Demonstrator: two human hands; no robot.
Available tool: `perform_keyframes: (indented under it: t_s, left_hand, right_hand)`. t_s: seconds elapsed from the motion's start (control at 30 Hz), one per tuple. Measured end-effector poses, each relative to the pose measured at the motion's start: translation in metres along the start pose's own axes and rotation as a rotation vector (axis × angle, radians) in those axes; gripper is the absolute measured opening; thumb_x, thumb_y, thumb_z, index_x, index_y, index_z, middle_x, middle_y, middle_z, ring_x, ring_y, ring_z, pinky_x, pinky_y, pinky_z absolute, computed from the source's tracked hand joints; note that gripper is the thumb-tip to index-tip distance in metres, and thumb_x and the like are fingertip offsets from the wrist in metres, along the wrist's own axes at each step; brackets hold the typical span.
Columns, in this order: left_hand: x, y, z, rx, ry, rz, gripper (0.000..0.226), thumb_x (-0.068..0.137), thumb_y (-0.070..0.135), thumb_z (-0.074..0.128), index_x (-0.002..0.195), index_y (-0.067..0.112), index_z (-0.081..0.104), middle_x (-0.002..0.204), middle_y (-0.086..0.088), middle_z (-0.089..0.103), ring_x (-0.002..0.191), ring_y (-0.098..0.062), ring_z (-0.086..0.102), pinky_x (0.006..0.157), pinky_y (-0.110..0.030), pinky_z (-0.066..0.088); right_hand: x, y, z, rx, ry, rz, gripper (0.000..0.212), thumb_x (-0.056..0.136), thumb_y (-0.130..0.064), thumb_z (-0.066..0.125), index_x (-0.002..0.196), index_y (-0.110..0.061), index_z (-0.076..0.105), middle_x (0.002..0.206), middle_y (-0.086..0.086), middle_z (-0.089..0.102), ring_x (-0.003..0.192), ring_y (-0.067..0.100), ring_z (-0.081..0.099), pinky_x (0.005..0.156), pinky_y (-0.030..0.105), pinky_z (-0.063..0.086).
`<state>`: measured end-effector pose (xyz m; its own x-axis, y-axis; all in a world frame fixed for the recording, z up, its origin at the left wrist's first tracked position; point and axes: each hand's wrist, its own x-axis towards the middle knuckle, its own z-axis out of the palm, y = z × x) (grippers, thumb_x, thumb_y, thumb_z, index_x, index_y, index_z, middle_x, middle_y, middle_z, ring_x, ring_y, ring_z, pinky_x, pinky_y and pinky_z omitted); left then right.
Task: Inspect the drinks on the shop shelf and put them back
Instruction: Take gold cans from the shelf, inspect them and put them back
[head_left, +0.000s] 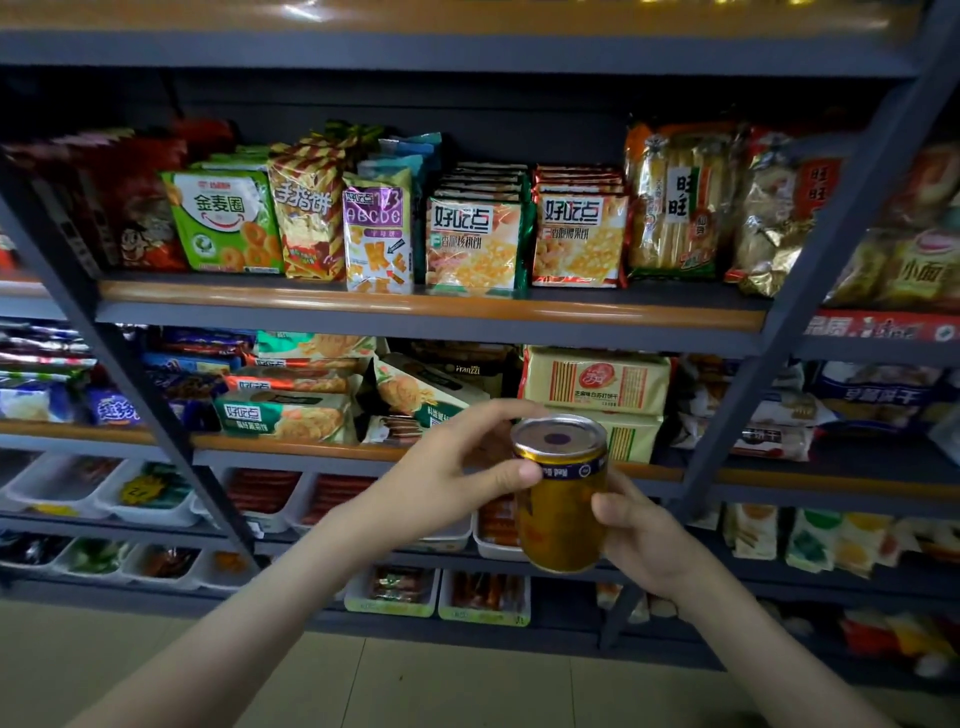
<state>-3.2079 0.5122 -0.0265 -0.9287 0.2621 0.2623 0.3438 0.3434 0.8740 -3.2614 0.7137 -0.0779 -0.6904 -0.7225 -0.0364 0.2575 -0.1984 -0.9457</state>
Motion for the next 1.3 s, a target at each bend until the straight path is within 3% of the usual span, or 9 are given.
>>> perform_keyframes:
  t_s: [0.17, 0.33, 0.47, 0.6, 0.8, 0.93, 1.03, 1.17, 1.3]
  left_hand:
    - [0.013, 0.008, -0.024, 0.050, -0.249, -0.093, 0.062, 0.083, 0.046, 0.064, 0.141, 0.036, 0.044, 0.119, -0.006, 0.060, 0.106, -0.021, 0.060, 0.091, -0.045, 0.051]
    - [0.032, 0.022, -0.033, 0.046, -0.346, -0.034, 0.061, 0.080, 0.037, 0.067, 0.138, 0.034, 0.048, 0.126, 0.004, 0.060, 0.110, -0.013, 0.060, 0.088, -0.030, 0.053]
    - [0.051, 0.025, -0.036, -0.067, -0.186, 0.007, 0.054, 0.072, 0.043, 0.067, 0.123, 0.025, 0.059, 0.113, -0.008, 0.065, 0.103, -0.019, 0.062, 0.081, -0.027, 0.051]
    - [0.083, 0.036, -0.030, -0.135, -0.041, 0.100, 0.044, 0.067, 0.043, 0.072, 0.110, 0.041, 0.059, 0.109, 0.001, 0.062, 0.103, -0.018, 0.061, 0.087, -0.033, 0.053]
    - [0.136, 0.090, 0.003, -0.065, -0.032, 0.299, 0.046, 0.066, 0.043, 0.074, 0.107, 0.042, 0.054, 0.110, 0.013, 0.063, 0.103, -0.008, 0.064, 0.087, -0.031, 0.055]
    - [0.174, 0.122, 0.028, 0.104, 0.021, 0.407, 0.049, 0.070, 0.051, 0.068, 0.114, 0.046, 0.048, 0.113, 0.024, 0.061, 0.110, 0.001, 0.059, 0.094, -0.029, 0.052]
    - [0.216, 0.142, 0.049, 0.378, 0.136, 0.483, 0.059, 0.080, 0.052, 0.064, 0.133, 0.042, 0.041, 0.129, 0.017, 0.057, 0.119, -0.001, 0.052, 0.100, -0.034, 0.047]
    - [0.275, 0.168, 0.071, 0.590, 0.343, 0.577, 0.063, 0.094, 0.041, 0.056, 0.150, 0.030, 0.028, 0.150, 0.012, 0.035, 0.136, 0.003, 0.024, 0.107, -0.011, 0.016]
    - [0.333, 0.177, 0.085, 0.776, 0.631, 0.715, 0.058, 0.095, 0.039, 0.050, 0.146, 0.014, 0.038, 0.148, -0.008, 0.040, 0.138, -0.020, 0.034, 0.114, -0.031, 0.027]
  right_hand:
    - [-0.002, -0.014, 0.002, 0.235, -0.086, 0.023, 0.099, 0.045, -0.044, 0.093, 0.129, -0.010, 0.054, 0.101, 0.015, 0.071, 0.082, 0.031, 0.070, 0.063, 0.039, 0.057]
    - [0.000, -0.031, 0.008, 0.333, -0.117, 0.079, 0.109, 0.055, -0.033, 0.092, 0.142, -0.008, 0.031, 0.102, 0.026, 0.064, 0.075, 0.037, 0.069, 0.057, 0.039, 0.057]
    - [-0.002, -0.051, 0.004, 0.429, -0.132, 0.002, 0.071, 0.072, -0.041, 0.081, 0.131, -0.010, 0.055, 0.116, 0.027, 0.061, 0.091, 0.039, 0.064, 0.063, 0.039, 0.054]
    - [-0.007, -0.086, 0.000, 0.441, 0.301, -0.242, 0.092, 0.035, -0.037, 0.099, 0.114, -0.008, 0.062, 0.105, 0.019, 0.065, 0.077, 0.027, 0.062, 0.054, 0.031, 0.053]
    - [-0.027, -0.151, -0.019, 0.136, 0.419, -0.492, 0.096, 0.045, -0.048, 0.093, 0.127, -0.016, 0.055, 0.120, 0.015, 0.066, 0.104, 0.029, 0.067, 0.082, 0.043, 0.058]
    - [-0.040, -0.196, -0.048, 0.122, 0.524, -0.658, 0.102, 0.040, -0.043, 0.096, 0.128, -0.013, 0.053, 0.111, 0.012, 0.070, 0.098, 0.026, 0.069, 0.073, 0.033, 0.058]
    - [-0.048, -0.237, -0.081, 0.010, 0.604, -0.762, 0.071, 0.056, -0.030, 0.090, 0.117, -0.014, 0.058, 0.104, 0.007, 0.070, 0.091, 0.020, 0.070, 0.076, 0.033, 0.059]
    - [-0.061, -0.310, -0.129, -0.191, 0.680, -0.912, 0.066, 0.060, -0.034, 0.077, 0.120, -0.018, 0.054, 0.115, 0.007, 0.064, 0.099, 0.017, 0.068, 0.078, 0.026, 0.056]
    - [-0.066, -0.380, -0.179, -0.604, 0.830, -1.003, 0.059, 0.076, -0.033, 0.080, 0.126, -0.024, 0.050, 0.109, -0.006, 0.063, 0.099, 0.005, 0.064, 0.087, 0.022, 0.049]
